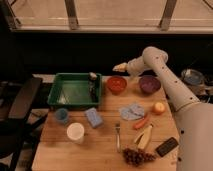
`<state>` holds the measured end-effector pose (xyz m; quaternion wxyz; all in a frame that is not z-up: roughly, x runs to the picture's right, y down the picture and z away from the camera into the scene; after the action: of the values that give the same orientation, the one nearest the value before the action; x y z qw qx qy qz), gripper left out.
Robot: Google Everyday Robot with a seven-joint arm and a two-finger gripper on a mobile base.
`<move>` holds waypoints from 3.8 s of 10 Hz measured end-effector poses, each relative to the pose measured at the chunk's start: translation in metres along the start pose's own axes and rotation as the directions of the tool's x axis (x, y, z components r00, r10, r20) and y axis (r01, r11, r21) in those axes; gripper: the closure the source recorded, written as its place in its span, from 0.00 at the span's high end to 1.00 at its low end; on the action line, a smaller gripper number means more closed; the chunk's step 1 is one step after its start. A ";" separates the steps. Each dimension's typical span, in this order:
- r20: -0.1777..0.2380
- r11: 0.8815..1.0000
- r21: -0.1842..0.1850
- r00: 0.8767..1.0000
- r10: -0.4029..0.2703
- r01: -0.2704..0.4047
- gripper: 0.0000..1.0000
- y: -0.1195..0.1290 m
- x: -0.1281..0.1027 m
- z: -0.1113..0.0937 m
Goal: Place fork in red bowl
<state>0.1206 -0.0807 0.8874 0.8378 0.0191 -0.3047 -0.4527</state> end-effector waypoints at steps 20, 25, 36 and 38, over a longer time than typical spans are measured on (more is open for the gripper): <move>0.260 0.964 -0.257 0.955 0.141 -0.072 0.75 0.110 -0.211 -0.057; 0.306 0.922 -0.381 0.951 0.054 0.070 0.75 0.100 -0.219 -0.027; 0.401 0.831 -0.511 0.916 0.005 0.219 0.75 0.129 -0.266 0.026; 0.411 0.841 -0.501 0.912 0.020 0.207 0.75 0.133 -0.262 0.038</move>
<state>0.0944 0.2091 0.8297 0.7058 -0.2923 -0.3300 -0.5546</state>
